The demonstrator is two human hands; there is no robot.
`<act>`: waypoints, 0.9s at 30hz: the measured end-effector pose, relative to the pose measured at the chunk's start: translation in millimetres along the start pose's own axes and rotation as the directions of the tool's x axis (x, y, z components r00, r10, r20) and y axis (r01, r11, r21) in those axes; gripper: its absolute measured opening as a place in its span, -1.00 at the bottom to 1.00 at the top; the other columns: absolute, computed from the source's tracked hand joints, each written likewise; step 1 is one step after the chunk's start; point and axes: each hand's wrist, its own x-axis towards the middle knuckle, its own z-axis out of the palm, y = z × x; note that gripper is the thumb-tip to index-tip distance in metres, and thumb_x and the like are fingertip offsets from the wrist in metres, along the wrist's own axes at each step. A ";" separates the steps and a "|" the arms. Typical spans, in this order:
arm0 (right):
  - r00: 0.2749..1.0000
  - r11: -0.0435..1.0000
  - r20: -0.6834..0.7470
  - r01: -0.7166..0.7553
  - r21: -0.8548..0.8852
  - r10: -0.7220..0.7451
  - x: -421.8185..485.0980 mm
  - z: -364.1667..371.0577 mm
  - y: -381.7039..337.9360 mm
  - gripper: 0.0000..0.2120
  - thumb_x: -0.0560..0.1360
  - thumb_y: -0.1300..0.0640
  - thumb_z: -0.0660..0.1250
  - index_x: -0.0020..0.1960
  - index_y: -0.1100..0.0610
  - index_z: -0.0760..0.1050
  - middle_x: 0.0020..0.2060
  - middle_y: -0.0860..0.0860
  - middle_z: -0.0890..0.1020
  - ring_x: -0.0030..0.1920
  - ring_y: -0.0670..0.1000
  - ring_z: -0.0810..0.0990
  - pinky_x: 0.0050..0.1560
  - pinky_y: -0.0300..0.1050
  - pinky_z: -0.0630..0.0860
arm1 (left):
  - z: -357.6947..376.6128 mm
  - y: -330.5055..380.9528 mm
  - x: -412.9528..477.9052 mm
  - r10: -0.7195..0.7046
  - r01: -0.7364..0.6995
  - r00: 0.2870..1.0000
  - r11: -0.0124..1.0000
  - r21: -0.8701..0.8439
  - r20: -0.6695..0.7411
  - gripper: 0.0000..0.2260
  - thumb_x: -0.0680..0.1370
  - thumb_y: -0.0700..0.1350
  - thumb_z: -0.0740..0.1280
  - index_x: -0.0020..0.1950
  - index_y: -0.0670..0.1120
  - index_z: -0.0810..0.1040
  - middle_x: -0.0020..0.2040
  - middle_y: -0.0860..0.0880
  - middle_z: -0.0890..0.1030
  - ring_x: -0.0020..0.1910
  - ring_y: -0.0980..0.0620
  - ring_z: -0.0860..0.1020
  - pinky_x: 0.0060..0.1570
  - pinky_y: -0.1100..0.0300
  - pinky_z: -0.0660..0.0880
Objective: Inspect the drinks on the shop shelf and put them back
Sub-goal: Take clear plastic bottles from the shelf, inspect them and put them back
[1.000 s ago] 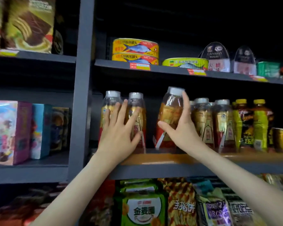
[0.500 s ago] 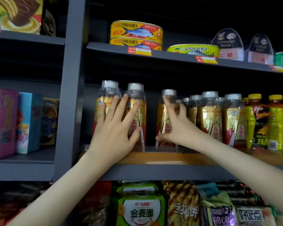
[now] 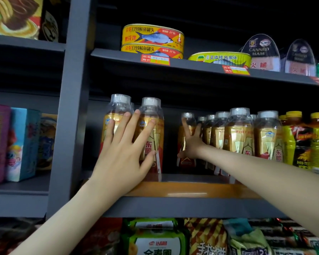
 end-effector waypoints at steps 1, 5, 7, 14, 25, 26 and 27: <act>1.000 1.000 -0.012 -0.004 -0.030 0.004 3.8 2.0 1.7 0.21 0.42 0.14 0.50 0.40 -0.27 -0.53 0.42 0.17 -0.52 0.52 0.32 -0.05 0.41 0.21 0.30 | 0.8 -0.1 -0.2 0.001 -0.001 1.000 1.000 0.002 -0.001 -0.43 0.57 0.16 0.05 0.54 -0.02 0.25 0.54 -0.19 0.20 0.53 -0.17 0.11 0.45 -0.19 0.02; 0.994 0.946 -0.090 0.031 -0.322 -0.064 5.4 6.5 1.3 0.21 0.40 0.01 0.51 0.45 -0.14 -0.52 0.41 0.15 -0.55 0.48 0.22 -0.43 0.50 0.24 -0.02 | 2.0 0.3 -1.3 0.003 -0.003 1.000 1.000 0.013 -0.004 -0.43 0.57 0.16 0.05 0.55 -0.02 0.23 0.54 -0.18 0.21 0.53 -0.18 0.11 0.46 -0.22 0.04; 0.991 0.885 -0.079 0.064 -0.461 -0.112 4.7 6.9 1.5 0.26 0.35 -0.03 0.53 0.46 -0.09 -0.53 0.41 0.15 -0.55 0.45 0.18 -0.50 0.50 0.19 -0.08 | 2.1 1.3 -1.6 0.005 -0.005 1.000 1.000 0.023 -0.004 -0.42 0.57 0.17 0.05 0.56 -0.03 0.22 0.54 -0.19 0.23 0.53 -0.19 0.12 0.46 -0.22 0.03; 0.999 0.872 -0.015 0.029 -0.488 -0.042 20.8 11.1 6.5 0.23 0.37 0.12 0.53 0.51 0.03 -0.47 0.40 0.13 -0.56 0.43 0.20 -0.51 0.43 0.13 0.27 | 3.5 0.4 -1.8 0.010 -0.009 1.000 0.999 0.033 -0.020 -0.41 0.56 0.17 0.06 0.56 -0.03 0.21 0.52 -0.20 0.26 0.53 -0.19 0.11 0.46 -0.20 -0.02; 0.999 0.901 0.018 0.045 -0.430 -0.042 25.7 6.9 5.2 0.15 0.43 0.11 0.48 0.51 -0.04 -0.44 0.43 0.08 -0.53 0.46 0.15 -0.47 0.48 0.18 0.11 | 3.5 -1.2 -2.0 0.006 -0.006 0.999 1.000 0.007 -0.038 -0.43 0.57 0.15 0.07 0.56 0.01 0.20 0.52 -0.19 0.27 0.54 -0.16 0.11 0.47 -0.13 -0.07; 0.999 0.919 0.008 0.050 -0.392 -0.051 22.2 0.6 0.4 0.10 0.46 0.12 0.45 0.51 -0.06 -0.44 0.45 0.08 -0.51 0.48 0.15 -0.44 0.47 0.18 0.11 | 2.5 -0.5 -2.0 -0.001 0.000 0.999 1.000 -0.003 -0.043 -0.45 0.57 0.13 0.07 0.56 0.01 0.21 0.52 -0.19 0.27 0.54 -0.16 0.12 0.47 -0.13 -0.06; 0.998 0.939 -0.012 0.048 -0.339 -0.055 17.8 -7.1 -5.6 0.03 0.50 0.14 0.40 0.52 -0.07 -0.41 0.46 0.09 -0.48 0.50 0.15 -0.39 0.47 0.17 0.12 | 1.8 0.1 -2.0 -0.006 0.005 0.998 1.000 -0.012 -0.056 -0.47 0.58 0.10 0.09 0.55 0.01 0.23 0.52 -0.19 0.27 0.53 -0.16 0.13 0.47 -0.13 -0.04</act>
